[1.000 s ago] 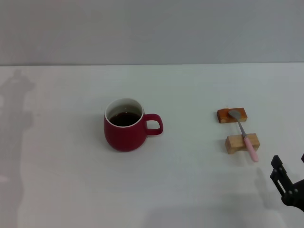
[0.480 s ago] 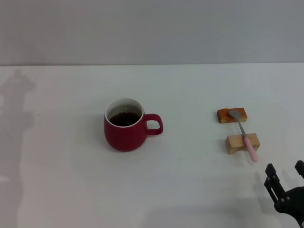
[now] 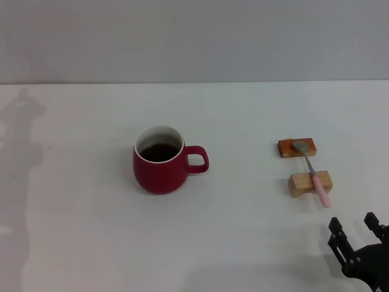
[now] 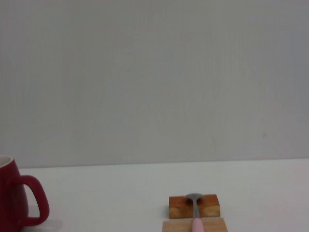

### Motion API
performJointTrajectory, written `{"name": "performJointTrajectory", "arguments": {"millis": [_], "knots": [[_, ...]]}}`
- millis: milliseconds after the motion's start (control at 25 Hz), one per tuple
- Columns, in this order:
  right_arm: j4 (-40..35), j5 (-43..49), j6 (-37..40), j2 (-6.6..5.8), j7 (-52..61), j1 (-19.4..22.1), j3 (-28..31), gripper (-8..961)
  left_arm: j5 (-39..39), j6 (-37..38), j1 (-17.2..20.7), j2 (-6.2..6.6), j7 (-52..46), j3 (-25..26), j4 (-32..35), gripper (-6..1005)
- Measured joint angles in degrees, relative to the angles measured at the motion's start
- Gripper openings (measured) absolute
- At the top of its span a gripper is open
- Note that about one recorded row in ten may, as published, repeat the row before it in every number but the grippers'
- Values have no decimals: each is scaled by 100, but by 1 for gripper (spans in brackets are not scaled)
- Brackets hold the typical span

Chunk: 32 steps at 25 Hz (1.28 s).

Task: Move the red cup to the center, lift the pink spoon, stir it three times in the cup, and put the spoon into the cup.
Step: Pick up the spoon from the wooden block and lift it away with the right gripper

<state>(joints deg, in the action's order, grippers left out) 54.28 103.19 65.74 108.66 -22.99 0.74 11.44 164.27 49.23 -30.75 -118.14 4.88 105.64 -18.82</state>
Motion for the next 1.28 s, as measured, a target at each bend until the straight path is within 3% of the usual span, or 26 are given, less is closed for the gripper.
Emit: {"name": "performJointTrajectory", "arguments": {"millis": [240, 1280], "knots": [[-205, 0, 0, 82, 105, -66, -14, 656, 0, 5, 10, -7, -3, -5, 9, 18], [-646, -42, -180, 137, 538, -541, 29, 654, 0, 52, -28, -16, -14, -18, -3, 21]]}}
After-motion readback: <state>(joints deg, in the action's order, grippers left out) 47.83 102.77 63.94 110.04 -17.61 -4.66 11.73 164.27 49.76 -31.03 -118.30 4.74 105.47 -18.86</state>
